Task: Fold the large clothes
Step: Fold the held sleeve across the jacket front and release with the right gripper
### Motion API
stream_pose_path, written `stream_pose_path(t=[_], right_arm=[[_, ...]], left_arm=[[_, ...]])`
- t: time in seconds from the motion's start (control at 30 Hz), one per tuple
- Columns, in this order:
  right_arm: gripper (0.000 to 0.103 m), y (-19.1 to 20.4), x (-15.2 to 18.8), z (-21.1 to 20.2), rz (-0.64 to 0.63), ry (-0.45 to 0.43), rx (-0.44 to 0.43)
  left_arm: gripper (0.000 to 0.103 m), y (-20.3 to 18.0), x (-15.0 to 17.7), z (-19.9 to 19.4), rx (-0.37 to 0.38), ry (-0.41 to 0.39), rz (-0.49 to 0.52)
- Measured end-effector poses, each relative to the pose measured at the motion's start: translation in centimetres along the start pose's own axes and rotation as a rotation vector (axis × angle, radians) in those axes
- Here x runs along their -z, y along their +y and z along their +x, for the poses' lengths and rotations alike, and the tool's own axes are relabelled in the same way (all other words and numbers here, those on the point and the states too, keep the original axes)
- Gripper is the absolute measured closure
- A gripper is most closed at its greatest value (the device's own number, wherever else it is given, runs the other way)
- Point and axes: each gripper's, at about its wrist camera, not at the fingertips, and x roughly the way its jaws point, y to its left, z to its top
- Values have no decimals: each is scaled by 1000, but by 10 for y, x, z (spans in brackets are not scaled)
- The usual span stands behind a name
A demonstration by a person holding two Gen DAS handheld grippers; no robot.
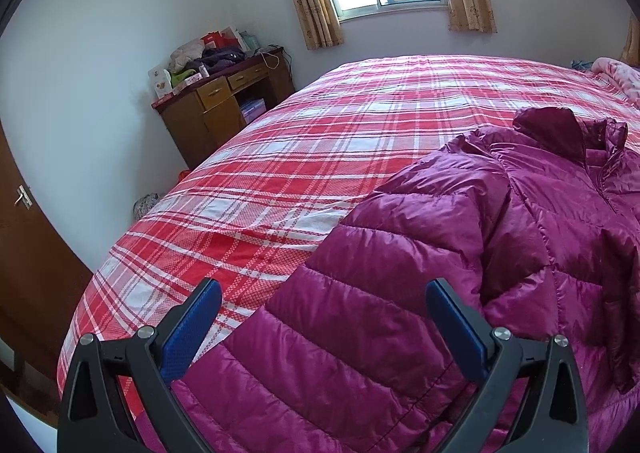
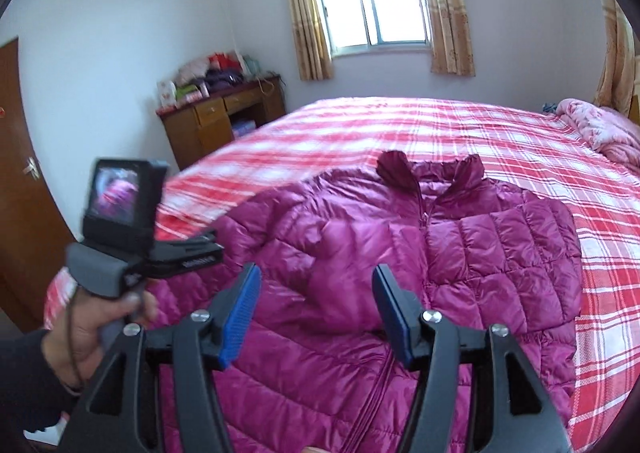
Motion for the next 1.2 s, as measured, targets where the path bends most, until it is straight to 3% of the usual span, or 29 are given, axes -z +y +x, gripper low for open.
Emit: stream_pose_path(t=[0.07, 0.1, 0.2, 0.4, 0.5, 0.6, 0.67, 0.73, 0.83, 0.93, 1.03, 1.2], right_arm=[[43, -9, -2, 7, 1, 24, 108], [50, -16, -2, 12, 17, 37, 137], [54, -45, 3, 50, 63, 153, 264], [56, -46, 28, 115, 26, 320, 255], [56, -46, 29, 115, 23, 320, 235], [56, -58, 25, 104, 56, 311, 194], [56, -74, 20, 91, 79, 266, 192], [56, -94, 9, 76, 123, 210, 229], [56, -140, -10, 66, 218, 133, 375], [56, -181, -21, 68, 281, 98, 469], [56, -208, -24, 82, 283, 123, 503], [56, -230, -1, 108, 284, 258, 482]], left_arm=[[1, -5, -1, -5, 11, -7, 3], [1, -8, -2, -8, 18, -13, 4], [1, -25, -4, -21, 47, -36, 28], [1, -68, -11, -45, 110, -101, 79], [1, -93, -15, -44, 103, -121, 130], [1, -117, -13, -19, -9, -110, 199], [1, -125, -9, 2, -29, -62, 234], [1, -124, -6, 13, -37, -36, 237], [1, -121, -6, 20, -6, -4, 220], [1, -116, -6, 28, 30, 36, 196], [1, -111, -6, 39, 79, 89, 160], [1, -108, -6, 43, 100, 102, 135]])
